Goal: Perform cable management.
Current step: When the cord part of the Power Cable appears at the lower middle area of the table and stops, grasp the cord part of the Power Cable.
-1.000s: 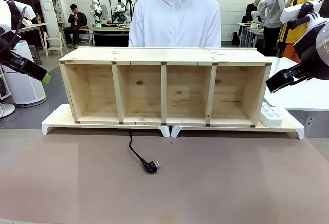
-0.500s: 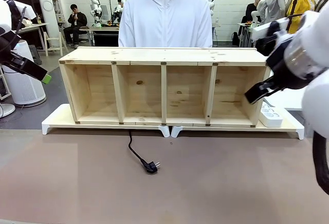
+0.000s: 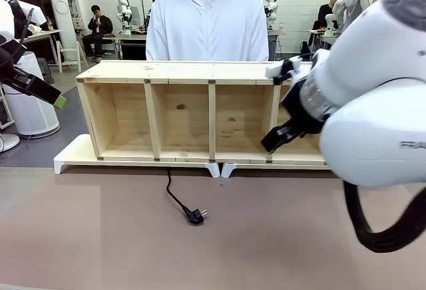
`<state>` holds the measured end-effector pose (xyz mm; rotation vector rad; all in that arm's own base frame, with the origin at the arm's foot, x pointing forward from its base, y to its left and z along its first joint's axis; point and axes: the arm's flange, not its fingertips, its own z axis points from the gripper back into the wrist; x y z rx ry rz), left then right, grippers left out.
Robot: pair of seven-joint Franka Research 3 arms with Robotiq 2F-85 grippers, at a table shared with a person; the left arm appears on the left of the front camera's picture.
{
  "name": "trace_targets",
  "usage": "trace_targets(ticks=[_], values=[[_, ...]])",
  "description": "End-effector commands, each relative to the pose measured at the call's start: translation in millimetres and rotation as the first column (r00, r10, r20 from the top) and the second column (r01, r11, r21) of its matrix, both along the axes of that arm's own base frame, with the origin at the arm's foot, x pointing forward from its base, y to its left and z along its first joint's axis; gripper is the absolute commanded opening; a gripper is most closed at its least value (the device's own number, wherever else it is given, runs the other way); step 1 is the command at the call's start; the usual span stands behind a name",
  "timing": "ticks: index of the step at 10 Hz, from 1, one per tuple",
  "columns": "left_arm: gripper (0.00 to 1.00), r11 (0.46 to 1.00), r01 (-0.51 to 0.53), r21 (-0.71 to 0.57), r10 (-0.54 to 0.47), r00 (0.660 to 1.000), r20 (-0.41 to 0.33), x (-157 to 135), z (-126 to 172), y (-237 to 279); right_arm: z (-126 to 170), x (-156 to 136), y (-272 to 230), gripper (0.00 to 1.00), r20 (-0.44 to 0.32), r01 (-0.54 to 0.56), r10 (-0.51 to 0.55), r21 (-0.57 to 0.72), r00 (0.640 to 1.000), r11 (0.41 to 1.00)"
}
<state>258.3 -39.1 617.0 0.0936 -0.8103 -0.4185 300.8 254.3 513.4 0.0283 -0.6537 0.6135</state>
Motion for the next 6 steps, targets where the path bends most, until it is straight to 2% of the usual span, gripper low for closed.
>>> trace_targets(ticks=[1, 3, 6], values=[[1.00, 1.000, -0.005, 0.003, 0.005, 1.000, 0.002, 0, 0, 1, -19, 28, 28, 1.00, -0.077, -0.067, 0.069, 0.031, 0.995, 0.997], [1.00, 1.000, -0.005, 0.003, 0.005, 1.000, 0.002, 0, 0, 1, -43, 37, 53, 1.00, -0.136, -0.126, 0.132, 0.050, 0.982, 0.991], [1.00, 1.000, -0.005, 0.003, 0.005, 1.000, 0.002, 0, 0, 1, -74, 62, 86, 1.00, -0.216, -0.163, 0.169, 0.042, 0.962, 0.986]])
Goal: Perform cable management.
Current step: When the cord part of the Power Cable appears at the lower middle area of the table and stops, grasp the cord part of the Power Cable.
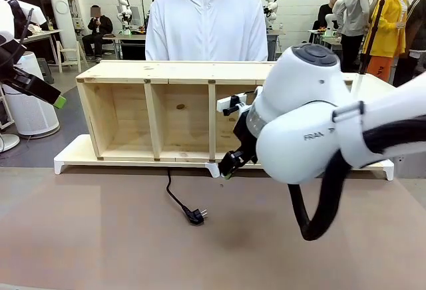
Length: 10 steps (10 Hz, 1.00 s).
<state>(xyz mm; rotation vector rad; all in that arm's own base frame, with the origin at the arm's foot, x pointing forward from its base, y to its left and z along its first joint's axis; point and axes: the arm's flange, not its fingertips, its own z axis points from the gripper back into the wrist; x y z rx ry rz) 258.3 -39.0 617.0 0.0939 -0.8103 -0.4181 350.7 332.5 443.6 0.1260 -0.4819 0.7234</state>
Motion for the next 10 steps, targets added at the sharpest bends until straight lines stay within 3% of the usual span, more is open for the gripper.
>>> trace_targets(ticks=[1, 4, 10], values=[[1.00, 1.000, -0.004, 0.003, 0.004, 1.000, 0.002, 0, 0, 0, -21, 22, 21, 1.00, -0.071, -0.050, 0.053, 0.040, 0.996, 0.998], [1.00, 1.000, -0.004, 0.003, 0.004, 1.000, 0.002, 0, 0, 0, -69, 52, 57, 1.00, -0.110, -0.063, 0.071, 0.073, 0.991, 0.995], [1.00, 1.000, -0.004, 0.003, 0.004, 1.000, 0.002, 0, 0, 0, -124, 57, 92, 1.00, -0.197, -0.107, 0.111, 0.028, 0.974, 0.994]])
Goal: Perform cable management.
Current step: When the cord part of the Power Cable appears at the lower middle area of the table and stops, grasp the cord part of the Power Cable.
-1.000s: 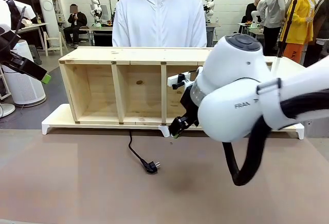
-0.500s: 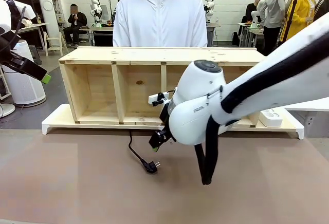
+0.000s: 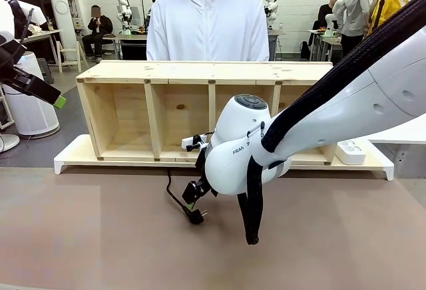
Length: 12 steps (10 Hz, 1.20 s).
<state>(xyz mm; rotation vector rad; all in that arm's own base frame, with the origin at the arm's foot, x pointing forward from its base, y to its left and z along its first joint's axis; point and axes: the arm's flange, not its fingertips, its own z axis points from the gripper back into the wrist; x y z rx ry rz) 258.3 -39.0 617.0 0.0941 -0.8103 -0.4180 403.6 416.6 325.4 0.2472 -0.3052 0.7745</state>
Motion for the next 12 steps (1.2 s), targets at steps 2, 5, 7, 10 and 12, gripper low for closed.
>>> trace_targets(ticks=[2, 5, 7, 10, 12], values=[[1.00, 1.000, -0.004, 0.003, 0.004, 1.000, 0.002, 0, 0, 0, -14, 4, 18, 1.00, -0.017, -0.062, 0.061, -0.024, 0.998, 0.998], [1.00, 1.000, -0.004, 0.003, 0.004, 1.000, 0.002, 0, 0, 0, -18, 4, 21, 1.00, 0.006, -0.092, 0.093, -0.028, 0.996, 0.995], [1.00, 1.000, -0.004, 0.003, 0.004, 1.000, 0.002, 0, 0, 0, -22, -1, 21, 1.00, 0.010, -0.121, 0.122, -0.033, 0.993, 0.992], [1.00, 1.000, -0.004, 0.003, 0.004, 1.000, 0.002, 0, 0, 0, -24, -1, 21, 0.80, 0.017, -0.163, 0.164, -0.023, 0.986, 0.986], [1.00, 1.000, -0.004, 0.003, 0.004, 1.000, 0.002, 0, 0, 0, -25, 0, 21, 0.67, 0.036, -0.173, 0.173, -0.012, 0.984, 0.985]])
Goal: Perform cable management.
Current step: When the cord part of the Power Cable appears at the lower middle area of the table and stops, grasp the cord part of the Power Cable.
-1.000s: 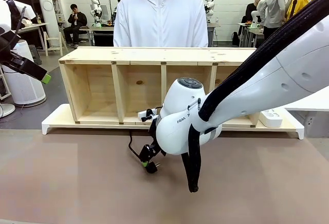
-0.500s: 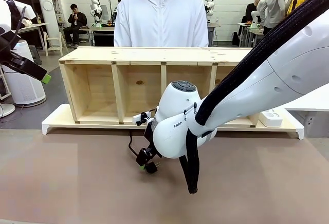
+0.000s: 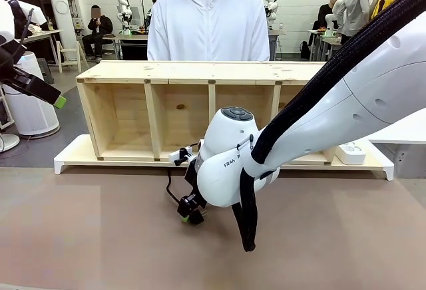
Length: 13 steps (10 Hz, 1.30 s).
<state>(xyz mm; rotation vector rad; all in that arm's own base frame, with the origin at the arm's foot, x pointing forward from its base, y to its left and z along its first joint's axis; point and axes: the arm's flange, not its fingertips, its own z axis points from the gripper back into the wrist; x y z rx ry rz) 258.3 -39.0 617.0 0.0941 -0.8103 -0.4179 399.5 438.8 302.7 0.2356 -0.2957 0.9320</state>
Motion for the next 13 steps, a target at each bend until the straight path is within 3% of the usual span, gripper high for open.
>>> trace_targets(ticks=[1, 6, 7, 8, 9, 10, 11, 12, 13], values=[[1.00, 1.000, -0.004, 0.003, 0.004, 1.000, 0.002, 0, 0, 0, -3, 5, 0, 0.67, 0.014, -0.027, 0.026, 0.025, 1.000, 0.999], [1.00, 1.000, -0.004, 0.003, 0.004, 1.000, 0.002, 0, 0, 0, -3, 8, 2, 0.67, 0.033, -0.041, 0.040, 0.038, 0.999, 0.998], [1.00, 1.000, -0.004, 0.003, 0.004, 1.000, 0.002, 0, 0, 0, -4, 8, 2, 0.63, 0.028, -0.047, 0.046, 0.024, 0.999, 0.999], [1.00, 1.000, -0.004, 0.003, 0.004, 1.000, 0.002, 0, 0, 0, -4, 11, 1, 0.48, 0.008, -0.027, 0.027, 0.008, 1.000, 1.000], [1.00, 1.000, -0.004, 0.003, 0.004, 1.000, 0.002, 0, 0, 0, -4, 11, 1, 0.43, 0.003, -0.026, 0.026, 0.008, 1.000, 1.000], [1.00, 1.000, -0.004, 0.003, 0.004, 1.000, 0.002, 0, 0, 0, -4, 11, 0, 0.29, -0.004, -0.025, 0.025, 0.011, 1.000, 1.000], [1.00, 1.000, -0.004, 0.003, 0.004, 1.000, 0.002, 0, 0, 0, -4, 12, 0, 0.24, -0.006, -0.023, 0.023, 0.013, 1.000, 1.000], [1.00, 1.000, -0.004, 0.003, 0.004, 1.000, 0.002, 0, 0, 0, -4, 13, 0, 0.09, -0.008, -0.023, 0.023, 0.015, 1.000, 1.000], [1.00, 1.000, -0.004, 0.003, 0.004, 1.000, 0.002, 0, 0, 0, -5, 13, 0, 0.04, -0.010, -0.025, 0.025, 0.014, 1.000, 1.000]])
